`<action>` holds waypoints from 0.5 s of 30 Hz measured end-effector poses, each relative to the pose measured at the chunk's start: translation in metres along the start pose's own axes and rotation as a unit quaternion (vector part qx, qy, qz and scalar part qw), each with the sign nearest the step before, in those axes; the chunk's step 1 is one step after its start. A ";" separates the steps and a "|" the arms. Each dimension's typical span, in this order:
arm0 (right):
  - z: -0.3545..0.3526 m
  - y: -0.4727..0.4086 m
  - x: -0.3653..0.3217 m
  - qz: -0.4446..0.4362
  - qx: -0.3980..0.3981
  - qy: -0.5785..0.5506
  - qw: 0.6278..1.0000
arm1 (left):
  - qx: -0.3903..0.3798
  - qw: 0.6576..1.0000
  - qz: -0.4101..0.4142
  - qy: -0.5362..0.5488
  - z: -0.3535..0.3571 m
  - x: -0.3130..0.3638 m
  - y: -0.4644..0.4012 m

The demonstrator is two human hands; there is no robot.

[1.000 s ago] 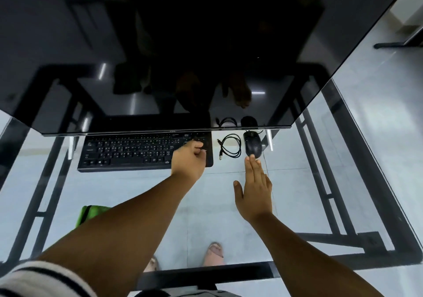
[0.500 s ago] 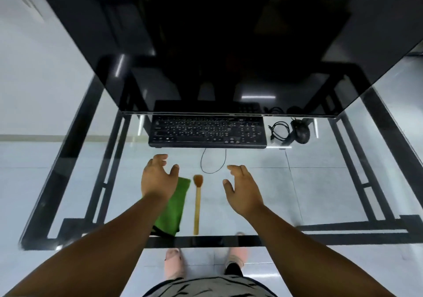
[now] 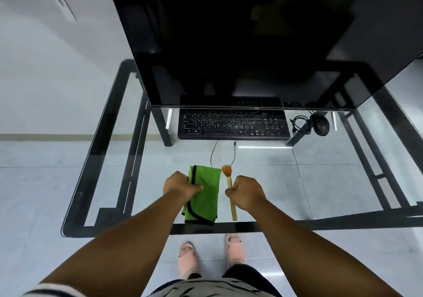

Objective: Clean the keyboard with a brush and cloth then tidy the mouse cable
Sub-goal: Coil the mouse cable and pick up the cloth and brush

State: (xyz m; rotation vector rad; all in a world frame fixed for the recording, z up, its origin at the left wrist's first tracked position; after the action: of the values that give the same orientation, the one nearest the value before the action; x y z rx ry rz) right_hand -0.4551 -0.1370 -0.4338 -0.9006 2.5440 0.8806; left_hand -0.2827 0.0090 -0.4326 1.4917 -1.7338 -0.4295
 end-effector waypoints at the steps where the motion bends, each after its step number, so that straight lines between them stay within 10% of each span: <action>1: -0.001 0.001 0.000 0.006 0.008 -0.013 1.000 | -0.009 1.000 -0.001 -0.012 0.002 0.001 -0.001; 15: -0.080 0.004 -0.003 -0.056 0.195 -0.175 0.964 | -0.068 0.965 0.101 0.232 -0.005 0.053 0.026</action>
State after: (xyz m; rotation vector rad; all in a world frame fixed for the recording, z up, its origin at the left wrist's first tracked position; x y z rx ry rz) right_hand -0.4617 -0.1839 -0.3696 -0.6864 2.2226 0.4331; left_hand -0.2957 -0.0335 -0.3931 1.1853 -1.4304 -0.0788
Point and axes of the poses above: each hand's wrist, its own y-axis away from the middle knuckle, its own z-axis out of the palm, x = y × z, the point moved 9 cm from there along -y, towards the middle knuckle, and after that the axes turned 10 degrees about -z, right-handed, at the moved point
